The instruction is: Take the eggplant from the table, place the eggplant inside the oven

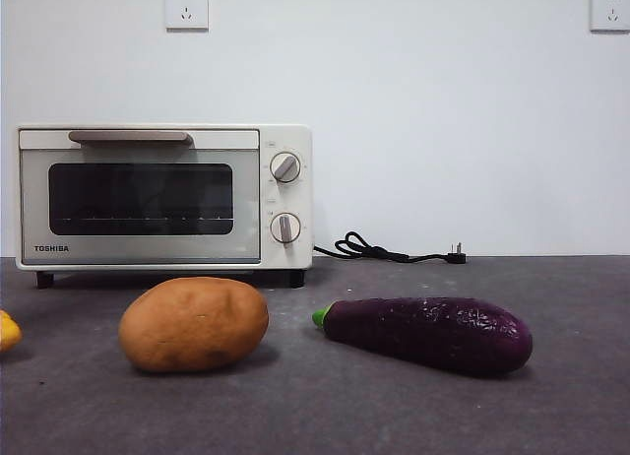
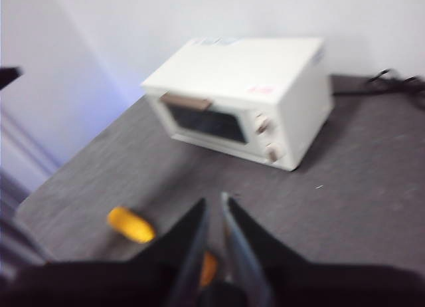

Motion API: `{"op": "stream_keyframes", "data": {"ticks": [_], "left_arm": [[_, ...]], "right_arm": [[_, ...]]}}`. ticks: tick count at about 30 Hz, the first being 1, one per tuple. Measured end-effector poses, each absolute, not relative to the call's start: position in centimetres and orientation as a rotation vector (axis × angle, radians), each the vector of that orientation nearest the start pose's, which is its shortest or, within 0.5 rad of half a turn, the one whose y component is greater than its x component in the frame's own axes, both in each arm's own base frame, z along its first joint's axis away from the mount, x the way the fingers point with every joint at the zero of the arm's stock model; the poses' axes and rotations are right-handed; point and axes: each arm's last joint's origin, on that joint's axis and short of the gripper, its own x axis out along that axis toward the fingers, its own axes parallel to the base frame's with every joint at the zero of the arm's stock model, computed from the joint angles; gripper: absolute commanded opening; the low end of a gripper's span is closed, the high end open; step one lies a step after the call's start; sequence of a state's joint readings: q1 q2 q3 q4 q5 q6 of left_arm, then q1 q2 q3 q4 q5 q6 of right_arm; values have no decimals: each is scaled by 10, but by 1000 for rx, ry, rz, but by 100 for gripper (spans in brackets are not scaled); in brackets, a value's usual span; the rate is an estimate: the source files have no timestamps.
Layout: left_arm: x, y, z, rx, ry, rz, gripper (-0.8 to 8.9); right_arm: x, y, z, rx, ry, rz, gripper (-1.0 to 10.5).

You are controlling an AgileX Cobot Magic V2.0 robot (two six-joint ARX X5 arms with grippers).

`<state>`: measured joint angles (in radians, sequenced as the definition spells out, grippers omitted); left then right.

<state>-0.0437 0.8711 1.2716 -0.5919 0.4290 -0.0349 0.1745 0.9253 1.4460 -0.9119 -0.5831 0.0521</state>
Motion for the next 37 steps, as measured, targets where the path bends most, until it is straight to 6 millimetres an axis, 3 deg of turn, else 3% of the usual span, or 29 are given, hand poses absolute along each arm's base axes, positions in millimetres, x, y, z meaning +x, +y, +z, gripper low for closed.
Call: {"op": "stream_keyframes", "data": {"ticks": [3,9,26,37], "left_arm": [[148,-19,437,-64,208,-468,-5],[161,-19,432,-54,241,-469,-5],[201,-20,418,-12,282,-456,-5],[263,9,385,-51,375,-392,-6]], "right_arm": [[127,44,451,134,453,789,397],[123,51,450,129,501,847,566],[123,68,441,114,620,962,568],[118,69,436,96,682,978,567]]}}
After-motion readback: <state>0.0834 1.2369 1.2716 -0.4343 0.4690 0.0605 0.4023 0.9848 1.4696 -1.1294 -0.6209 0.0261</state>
